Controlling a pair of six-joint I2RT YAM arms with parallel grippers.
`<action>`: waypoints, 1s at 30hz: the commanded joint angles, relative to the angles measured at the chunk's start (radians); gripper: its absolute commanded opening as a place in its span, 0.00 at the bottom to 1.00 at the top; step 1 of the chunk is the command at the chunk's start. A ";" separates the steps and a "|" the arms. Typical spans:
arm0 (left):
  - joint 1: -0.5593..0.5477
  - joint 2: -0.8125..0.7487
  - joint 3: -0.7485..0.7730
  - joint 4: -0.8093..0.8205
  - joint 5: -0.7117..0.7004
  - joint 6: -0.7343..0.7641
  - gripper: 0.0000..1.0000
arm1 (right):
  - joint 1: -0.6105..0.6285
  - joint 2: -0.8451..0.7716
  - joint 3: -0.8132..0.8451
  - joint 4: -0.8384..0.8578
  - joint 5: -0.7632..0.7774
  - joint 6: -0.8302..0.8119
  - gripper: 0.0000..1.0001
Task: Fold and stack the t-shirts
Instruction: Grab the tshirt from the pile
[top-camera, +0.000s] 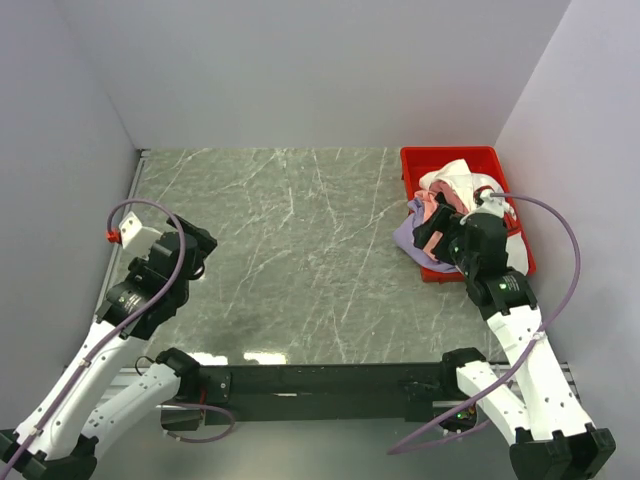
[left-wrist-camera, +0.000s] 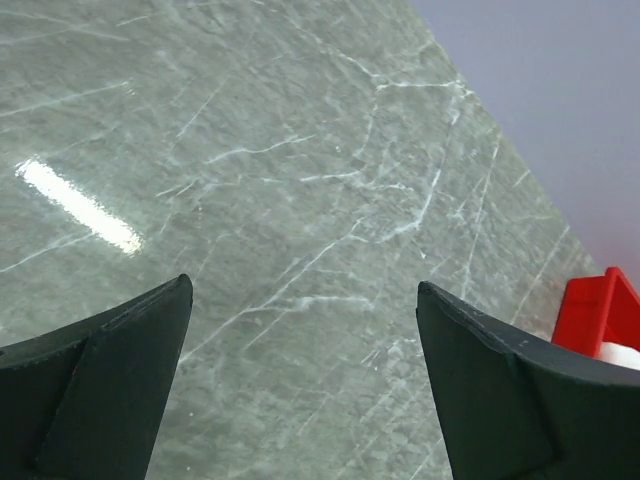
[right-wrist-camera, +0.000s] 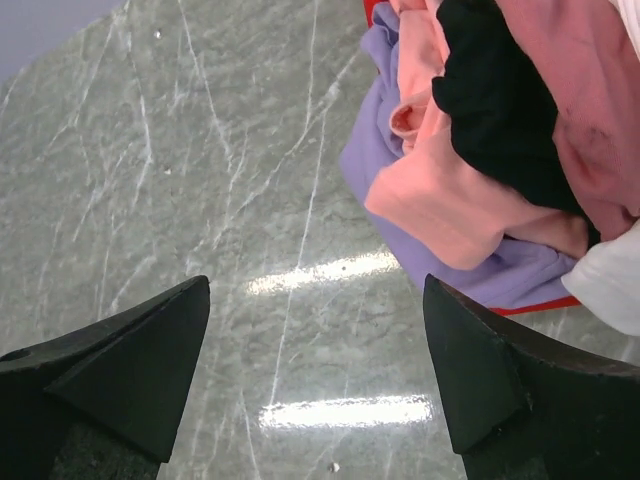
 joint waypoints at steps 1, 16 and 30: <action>0.004 -0.004 0.003 -0.034 -0.045 -0.027 0.99 | -0.003 -0.002 0.033 -0.003 0.027 -0.003 0.93; 0.004 0.005 -0.014 0.030 -0.051 0.014 0.99 | -0.316 0.384 0.473 -0.083 0.080 -0.029 0.95; 0.004 -0.028 -0.062 0.073 -0.016 0.033 0.99 | -0.450 0.913 0.816 -0.221 0.082 -0.147 0.73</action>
